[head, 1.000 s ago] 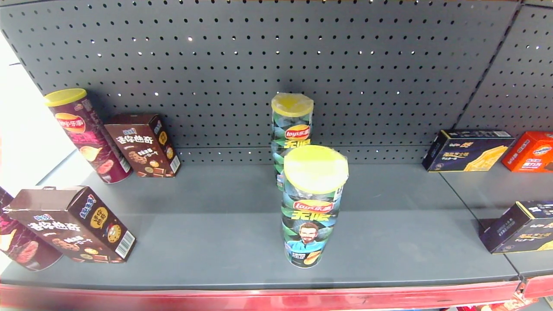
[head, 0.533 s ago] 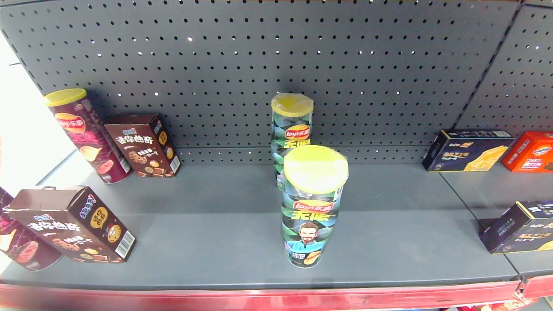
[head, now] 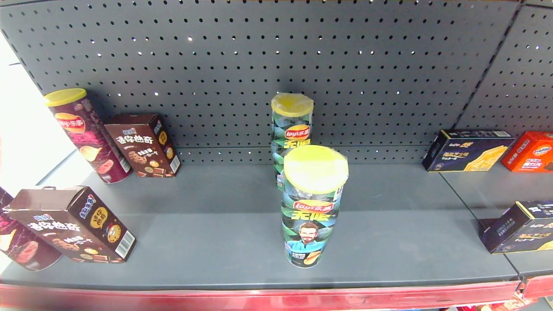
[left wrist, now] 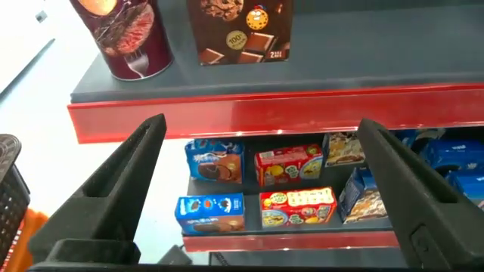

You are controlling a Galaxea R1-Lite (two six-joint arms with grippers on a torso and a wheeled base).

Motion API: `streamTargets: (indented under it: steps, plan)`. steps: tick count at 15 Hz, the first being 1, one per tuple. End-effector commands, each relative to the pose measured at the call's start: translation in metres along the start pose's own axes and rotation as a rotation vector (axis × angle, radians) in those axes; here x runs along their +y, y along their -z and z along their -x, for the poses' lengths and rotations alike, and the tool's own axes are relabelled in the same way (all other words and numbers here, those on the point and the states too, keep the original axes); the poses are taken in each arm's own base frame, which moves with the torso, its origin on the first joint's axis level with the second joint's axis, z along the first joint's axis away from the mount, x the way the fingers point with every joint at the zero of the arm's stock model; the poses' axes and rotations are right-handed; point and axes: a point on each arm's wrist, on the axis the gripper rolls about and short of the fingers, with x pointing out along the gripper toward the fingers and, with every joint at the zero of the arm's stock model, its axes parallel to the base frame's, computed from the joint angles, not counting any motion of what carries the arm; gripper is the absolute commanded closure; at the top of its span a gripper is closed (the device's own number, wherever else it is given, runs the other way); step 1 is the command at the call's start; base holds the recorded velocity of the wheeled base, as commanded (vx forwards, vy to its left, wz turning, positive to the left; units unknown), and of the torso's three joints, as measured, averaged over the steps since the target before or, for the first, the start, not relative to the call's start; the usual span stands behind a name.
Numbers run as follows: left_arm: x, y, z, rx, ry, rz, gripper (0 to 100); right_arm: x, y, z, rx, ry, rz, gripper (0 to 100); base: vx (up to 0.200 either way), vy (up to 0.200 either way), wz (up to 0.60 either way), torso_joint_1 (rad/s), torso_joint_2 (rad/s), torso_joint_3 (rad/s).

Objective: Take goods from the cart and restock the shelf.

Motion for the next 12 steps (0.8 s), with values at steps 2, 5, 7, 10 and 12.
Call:
streamTargets:
  steps: [2,5,7,10,12]
  plan:
    - [0.000,-0.001,0.000,0.006,0.001,0.000,0,0.010,-0.062,-0.076,0.151,-0.164,0.050,0,0.000,0.000,0.00,0.000,0.00,0.000]
    - [0.000,-0.001,0.000,0.005,0.017,0.008,0,0.038,-0.061,-0.130,0.201,-0.301,0.121,0,0.000,0.000,0.00,0.000,0.00,0.000]
    - [0.000,-0.001,0.000,0.005,0.017,0.008,0,0.050,-0.051,-0.149,0.262,-0.348,0.153,0,0.000,0.000,0.00,0.000,0.00,0.000]
    - [0.000,0.000,0.000,0.007,0.015,0.015,0,0.066,-0.040,-0.160,0.326,-0.411,0.185,0,0.000,0.000,0.00,0.000,0.00,0.000]
    - [0.000,0.000,0.000,0.005,0.015,0.015,0,0.079,-0.037,-0.166,0.345,-0.439,0.205,0,0.000,0.000,0.00,0.000,0.00,0.000]
